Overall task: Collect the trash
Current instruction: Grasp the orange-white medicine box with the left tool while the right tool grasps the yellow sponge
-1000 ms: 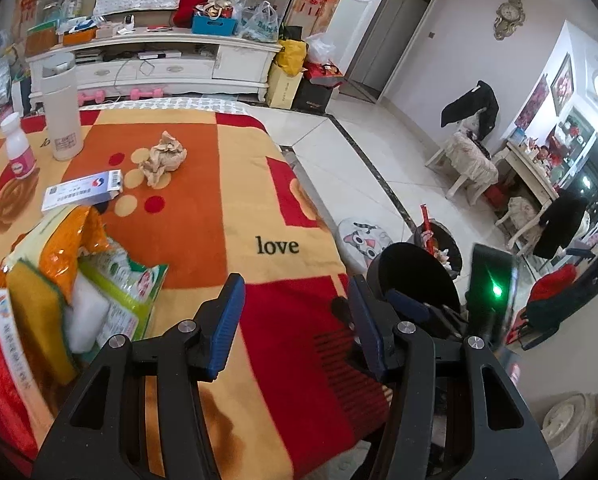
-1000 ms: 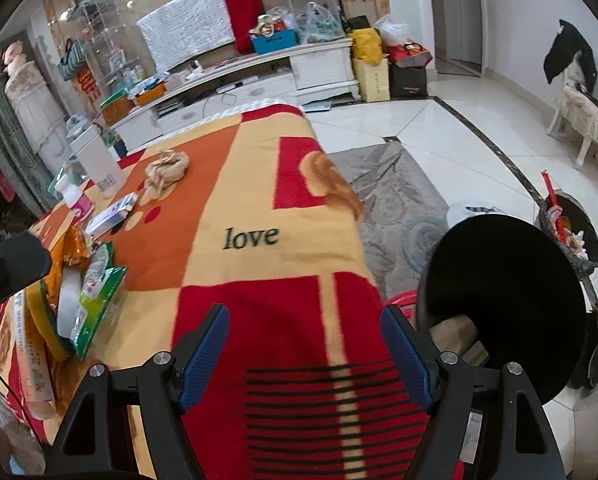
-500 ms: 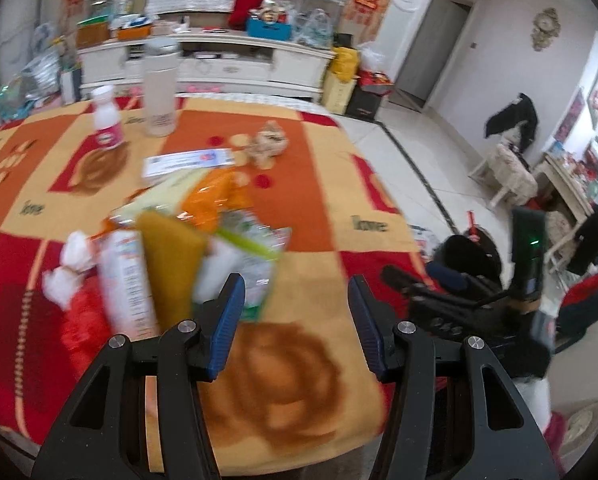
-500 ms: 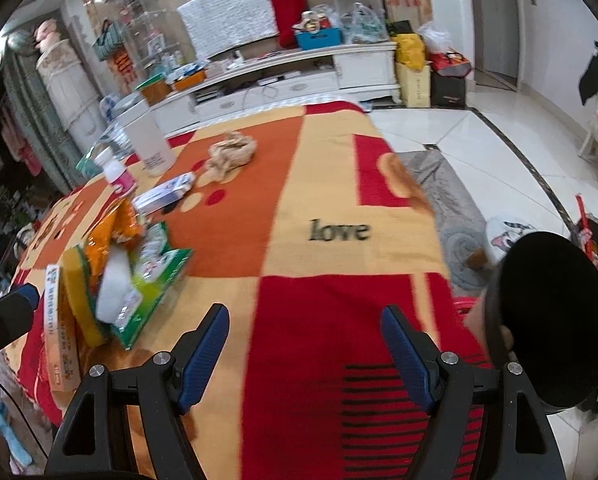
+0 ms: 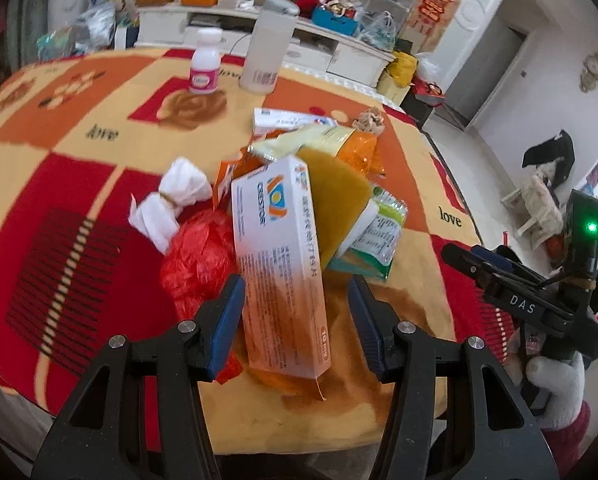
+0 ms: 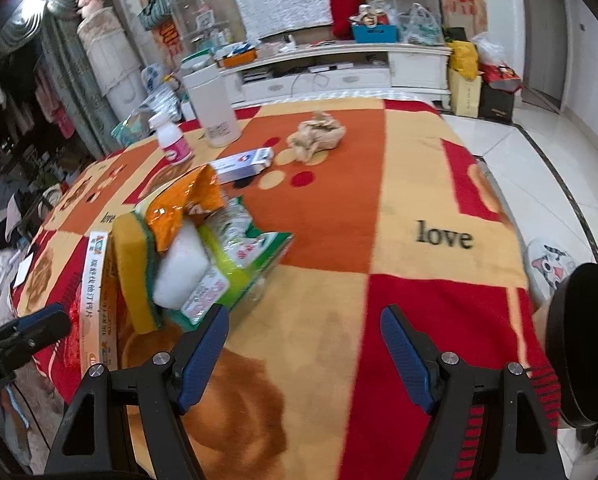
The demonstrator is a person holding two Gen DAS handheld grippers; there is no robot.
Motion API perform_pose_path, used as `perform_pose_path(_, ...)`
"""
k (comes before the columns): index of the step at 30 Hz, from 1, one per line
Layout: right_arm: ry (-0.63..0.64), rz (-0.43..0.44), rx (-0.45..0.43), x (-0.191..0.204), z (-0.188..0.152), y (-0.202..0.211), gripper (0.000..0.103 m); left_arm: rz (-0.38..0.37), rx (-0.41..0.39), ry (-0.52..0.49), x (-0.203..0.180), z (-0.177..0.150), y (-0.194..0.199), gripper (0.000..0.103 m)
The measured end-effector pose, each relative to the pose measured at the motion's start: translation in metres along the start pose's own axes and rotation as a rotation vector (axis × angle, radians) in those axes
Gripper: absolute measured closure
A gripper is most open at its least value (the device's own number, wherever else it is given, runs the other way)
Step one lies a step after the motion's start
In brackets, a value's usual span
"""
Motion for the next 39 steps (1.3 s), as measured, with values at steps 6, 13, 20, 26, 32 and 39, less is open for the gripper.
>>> perform_pose_path(6, 0.027, 0.004, 0.011, 0.014, 0.001, -0.004, 0.027, 0.007, -0.001, -0.012, -0.012, 0.005, -0.02, 0.051)
perform_pose_path(13, 0.068, 0.02, 0.01, 0.03, 0.002, -0.001, 0.027, -0.06, 0.066, 0.038, 0.025, 0.011, -0.024, 0.052)
perform_pose_path(20, 0.129, 0.133, 0.025, 0.072, 0.002, -0.006, 0.027, -0.047, 0.063, 0.058, 0.065, 0.011, -0.004, 0.083)
perform_pose_path(26, 0.189, 0.153, 0.046, 0.1, -0.001, -0.018, 0.027, -0.075, 0.072, 0.076, 0.075, 0.007, -0.001, 0.082)
perform_pose_path(32, 0.196, 0.153, 0.058, 0.107, 0.0, -0.026, 0.027, -0.068, 0.063, 0.045, 0.067, 0.011, -0.004, 0.083)
perform_pose_path(39, 0.207, 0.147, 0.014, 0.115, 0.009, -0.024, 0.027, -0.083, 0.028, 0.033, 0.07, 0.021, 0.009, 0.084)
Point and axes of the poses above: each gripper's, at about its wrist camera, not at the fingertips, and y roughly against the way its jaws point, x to its left, z to its top, the point moved 5 cm from there along -y, roughly the way its jaws point, and after that the axes turned 12 degrees about x, right-handed, at the moved point
